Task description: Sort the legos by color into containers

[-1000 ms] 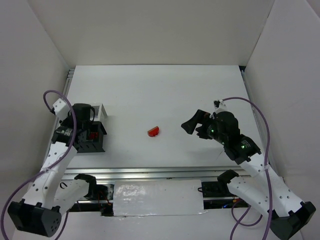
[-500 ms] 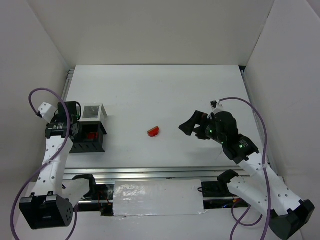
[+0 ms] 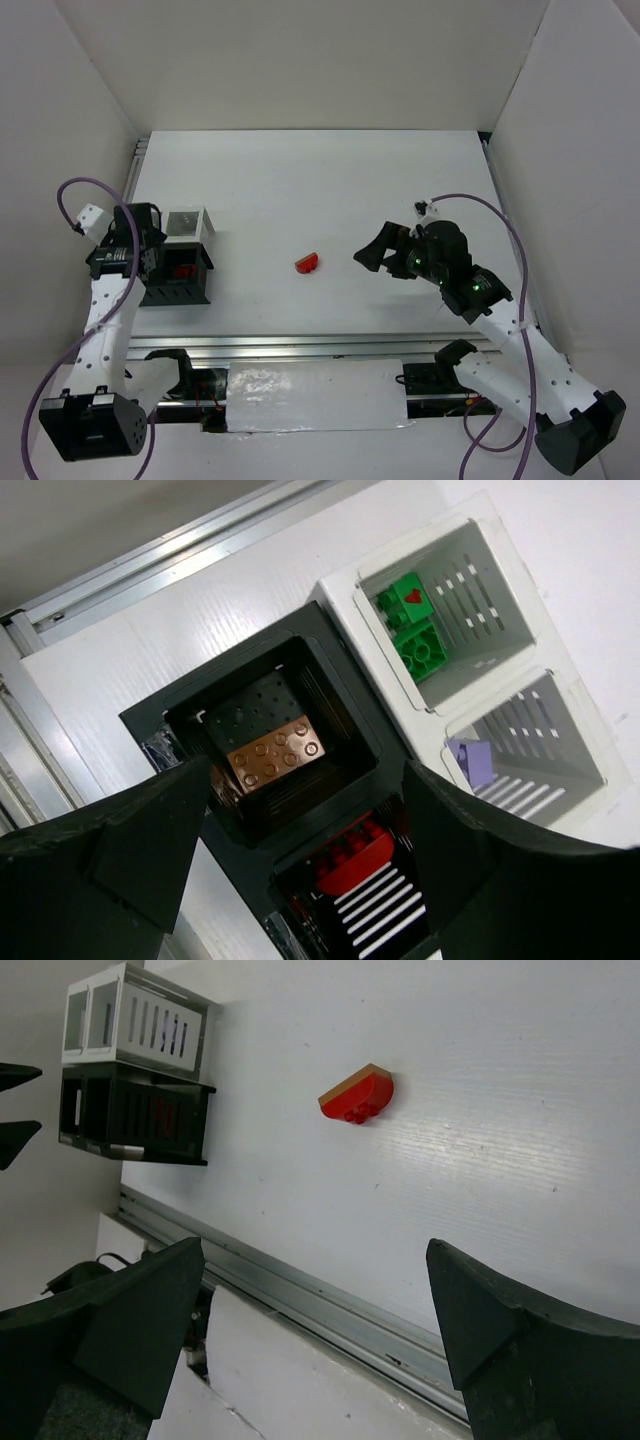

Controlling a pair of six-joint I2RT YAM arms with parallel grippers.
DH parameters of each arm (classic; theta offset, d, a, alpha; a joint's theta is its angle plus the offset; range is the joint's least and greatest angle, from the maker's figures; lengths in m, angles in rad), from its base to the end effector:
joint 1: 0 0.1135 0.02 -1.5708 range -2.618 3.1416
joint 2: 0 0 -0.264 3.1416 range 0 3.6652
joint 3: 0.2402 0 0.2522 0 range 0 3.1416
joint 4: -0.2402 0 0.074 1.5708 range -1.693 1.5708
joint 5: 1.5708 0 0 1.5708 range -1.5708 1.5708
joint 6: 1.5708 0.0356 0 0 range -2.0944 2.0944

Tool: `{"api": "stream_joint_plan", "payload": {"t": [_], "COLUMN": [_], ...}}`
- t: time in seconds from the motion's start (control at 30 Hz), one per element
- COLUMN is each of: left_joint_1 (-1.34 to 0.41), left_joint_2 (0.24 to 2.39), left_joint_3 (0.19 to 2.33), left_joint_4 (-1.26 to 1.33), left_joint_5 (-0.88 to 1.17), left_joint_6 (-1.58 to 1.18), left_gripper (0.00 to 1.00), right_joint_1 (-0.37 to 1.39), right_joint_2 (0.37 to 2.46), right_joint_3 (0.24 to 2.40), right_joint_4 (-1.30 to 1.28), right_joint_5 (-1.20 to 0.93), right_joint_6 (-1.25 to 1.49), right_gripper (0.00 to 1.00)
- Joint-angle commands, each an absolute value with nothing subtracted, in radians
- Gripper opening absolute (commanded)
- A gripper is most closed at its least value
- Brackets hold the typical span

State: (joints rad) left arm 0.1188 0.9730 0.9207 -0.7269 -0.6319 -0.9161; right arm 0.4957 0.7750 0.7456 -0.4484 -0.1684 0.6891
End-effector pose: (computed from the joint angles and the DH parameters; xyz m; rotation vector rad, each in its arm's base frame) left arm 0.1884 0.0437 0.3066 -1.3307 1.7388 0.3017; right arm 0.1510 0.0884 0.3008 0.0984 2.1648 0.8866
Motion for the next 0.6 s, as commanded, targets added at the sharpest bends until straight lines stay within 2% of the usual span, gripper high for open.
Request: {"api": "stream_joint_plan", "payload": {"t": [0.0,0.07,0.1,0.17,0.23,0.27,0.33,0.47,0.57], "left_joint_1": [0.126,0.120,0.111,0.071,0.037,0.008,-0.040,-0.101,-0.104], "left_joint_2": [0.919,0.894,0.893,0.891,0.893,0.891,0.891,0.809,0.695], "left_joint_3": [0.905,0.890,0.888,0.894,0.905,0.908,0.934,0.907,0.817], "left_joint_4": [-0.657,-0.555,-0.545,-0.523,-0.512,-0.502,-0.538,-0.546,-0.493], "left_joint_5": [-0.562,-0.455,-0.407,-0.298,-0.232,-0.128,-0.092,0.069,0.100], "left_joint_6": [-0.855,-0.780,-0.735,-0.691,-0.615,-0.577,-0.522,-0.393,-0.376], "left_gripper": [0.90,0.99,1.00,1.00,1.00,1.00,0.99,0.99,1.00], "right_joint_1": [0.500,0.505,0.515,0.589,0.652,0.696,0.729,0.775,0.840], "right_joint_2": [0.799,0.866,0.906,1.044,1.218,1.276,1.442,1.639,1.759], "right_joint_3": [0.739,0.742,0.753,0.820,0.892,0.976,1.090,1.202,1.296], "right_joint_4": [-0.367,-0.345,-0.347,-0.367,-0.419,-0.439,-0.492,-0.523,-0.561], "right_joint_5": [-0.164,-0.144,-0.097,-0.005,0.176,0.217,0.317,0.435,0.521], "right_joint_6": [0.681,0.693,0.701,0.718,0.744,0.779,0.827,1.000,1.071], "right_gripper": [1.00,1.00,0.99,1.00,1.00,1.00,1.00,1.00,1.00]}}
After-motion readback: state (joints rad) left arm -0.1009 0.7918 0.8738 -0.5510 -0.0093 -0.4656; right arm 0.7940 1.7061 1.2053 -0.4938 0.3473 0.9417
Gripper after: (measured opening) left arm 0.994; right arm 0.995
